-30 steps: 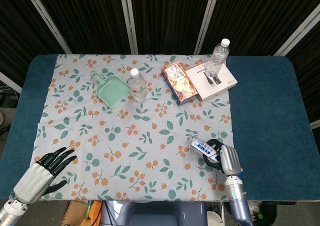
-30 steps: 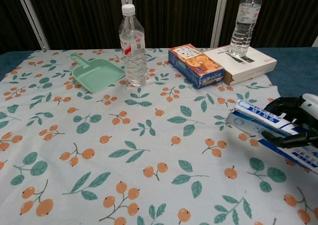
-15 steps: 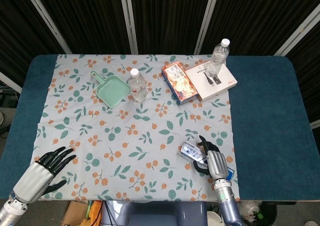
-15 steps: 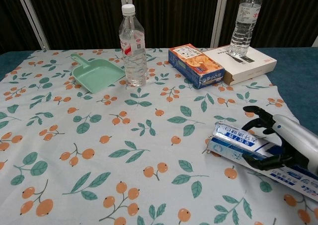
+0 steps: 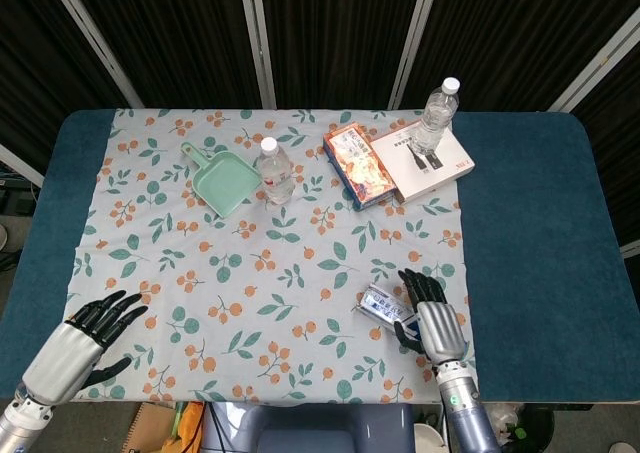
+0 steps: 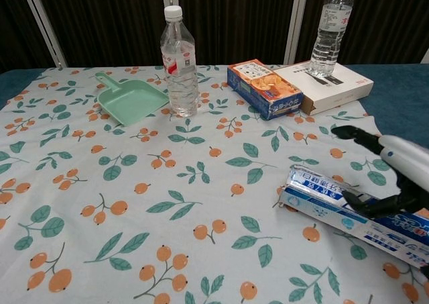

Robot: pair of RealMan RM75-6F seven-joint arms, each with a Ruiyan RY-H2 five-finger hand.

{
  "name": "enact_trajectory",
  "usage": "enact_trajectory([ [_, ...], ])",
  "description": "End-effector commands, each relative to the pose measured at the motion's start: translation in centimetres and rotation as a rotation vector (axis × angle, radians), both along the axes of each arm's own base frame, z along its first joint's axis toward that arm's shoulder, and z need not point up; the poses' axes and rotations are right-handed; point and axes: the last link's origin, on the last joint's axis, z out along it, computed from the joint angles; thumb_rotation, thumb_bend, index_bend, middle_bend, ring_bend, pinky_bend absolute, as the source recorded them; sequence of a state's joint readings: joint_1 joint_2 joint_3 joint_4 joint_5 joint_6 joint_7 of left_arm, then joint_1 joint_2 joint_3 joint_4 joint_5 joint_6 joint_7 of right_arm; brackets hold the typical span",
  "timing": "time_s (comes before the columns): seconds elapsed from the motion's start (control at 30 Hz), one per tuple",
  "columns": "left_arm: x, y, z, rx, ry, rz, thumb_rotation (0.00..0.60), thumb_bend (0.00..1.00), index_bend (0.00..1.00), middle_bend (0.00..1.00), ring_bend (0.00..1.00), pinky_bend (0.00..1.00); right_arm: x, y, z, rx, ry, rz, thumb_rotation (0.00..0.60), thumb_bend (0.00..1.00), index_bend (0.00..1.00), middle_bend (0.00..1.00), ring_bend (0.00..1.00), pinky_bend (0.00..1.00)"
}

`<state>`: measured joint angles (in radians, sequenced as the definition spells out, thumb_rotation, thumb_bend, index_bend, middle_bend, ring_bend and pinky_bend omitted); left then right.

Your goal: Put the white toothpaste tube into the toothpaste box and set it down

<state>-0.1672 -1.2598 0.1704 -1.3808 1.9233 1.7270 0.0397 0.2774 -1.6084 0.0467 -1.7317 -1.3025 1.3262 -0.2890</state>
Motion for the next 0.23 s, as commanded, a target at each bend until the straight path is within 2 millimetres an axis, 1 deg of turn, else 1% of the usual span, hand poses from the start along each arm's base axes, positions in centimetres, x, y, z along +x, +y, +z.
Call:
enact_trajectory([
  [0.03, 0.1, 0.1, 0.3, 0.022, -0.019, 0.051, 0.600, 0.00, 0.15, 0.12, 0.14, 0.27, -1.1, 0.2, 4.9, -0.072, 0.121, 0.059, 0.600, 0.43, 0.00, 0.07, 0.00, 0.04],
  [0.1, 0.1, 0.0, 0.5, 0.019, -0.029, 0.083, 0.600, 0.00, 0.14, 0.11, 0.12, 0.24, -1.9, 0.6, 6.7, -0.083, 0.169, 0.062, 0.600, 0.43, 0.00, 0.07, 0.00, 0.04],
  [0.13, 0.1, -0.2, 0.7, 0.009, -0.034, 0.116, 0.600, 0.00, 0.13, 0.09, 0.11, 0.23, -2.9, 0.9, 8.2, -0.098, 0.221, 0.062, 0.600, 0.43, 0.00, 0.07, 0.00, 0.04],
  [0.23, 0.4, -0.8, 1.4, -0.028, -0.059, 0.190, 0.600, 0.00, 0.09, 0.04, 0.05, 0.16, -5.0, 2.0, 10.8, -0.110, 0.321, 0.058, 0.600, 0.43, 0.00, 0.03, 0.00, 0.01],
])
